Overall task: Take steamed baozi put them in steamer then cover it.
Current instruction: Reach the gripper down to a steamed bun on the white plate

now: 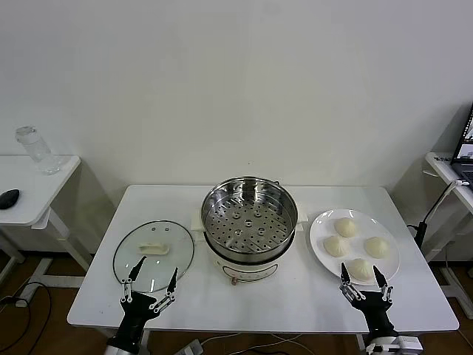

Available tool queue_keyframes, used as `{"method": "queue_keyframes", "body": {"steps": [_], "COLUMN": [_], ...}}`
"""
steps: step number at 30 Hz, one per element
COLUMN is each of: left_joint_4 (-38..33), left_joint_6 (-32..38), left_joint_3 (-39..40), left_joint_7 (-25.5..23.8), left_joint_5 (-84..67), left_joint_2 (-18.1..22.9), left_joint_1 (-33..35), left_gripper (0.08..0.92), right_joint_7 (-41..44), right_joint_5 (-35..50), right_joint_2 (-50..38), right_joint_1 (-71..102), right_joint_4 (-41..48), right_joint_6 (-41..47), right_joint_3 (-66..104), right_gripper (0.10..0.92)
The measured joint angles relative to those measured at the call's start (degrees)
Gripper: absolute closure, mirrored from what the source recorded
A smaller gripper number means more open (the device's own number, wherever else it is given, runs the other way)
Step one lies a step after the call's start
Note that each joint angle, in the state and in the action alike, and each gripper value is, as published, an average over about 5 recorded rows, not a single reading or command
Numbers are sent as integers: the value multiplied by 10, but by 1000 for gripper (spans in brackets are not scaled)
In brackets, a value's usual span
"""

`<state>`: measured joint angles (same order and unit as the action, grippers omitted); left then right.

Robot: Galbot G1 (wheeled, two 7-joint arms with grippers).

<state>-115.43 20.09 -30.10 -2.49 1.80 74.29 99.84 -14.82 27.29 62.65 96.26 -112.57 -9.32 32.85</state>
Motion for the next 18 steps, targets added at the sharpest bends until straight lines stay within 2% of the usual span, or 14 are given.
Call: {"method": "queue_keyframes", "body": {"steps": [9, 18], "left_joint_4": [5, 14], "left_joint_6": [3, 9], "left_joint_3": [9, 10], "left_joint_7": [-2, -3], "left_joint_5": [14, 30], "left_joint_2": [0, 4], "left_joint_1": [-5, -9], "left_gripper": [177, 177], "right_joint_7": [-20, -4], "right_joint_5": [29, 111], "right_joint_2": [-45, -132], "right_joint_1": [-98, -294], "right_joint_4": [28, 131], "right_joint_6": [54, 109], "right_joint_3": [-7, -89], "right_gripper": [203, 203]}}
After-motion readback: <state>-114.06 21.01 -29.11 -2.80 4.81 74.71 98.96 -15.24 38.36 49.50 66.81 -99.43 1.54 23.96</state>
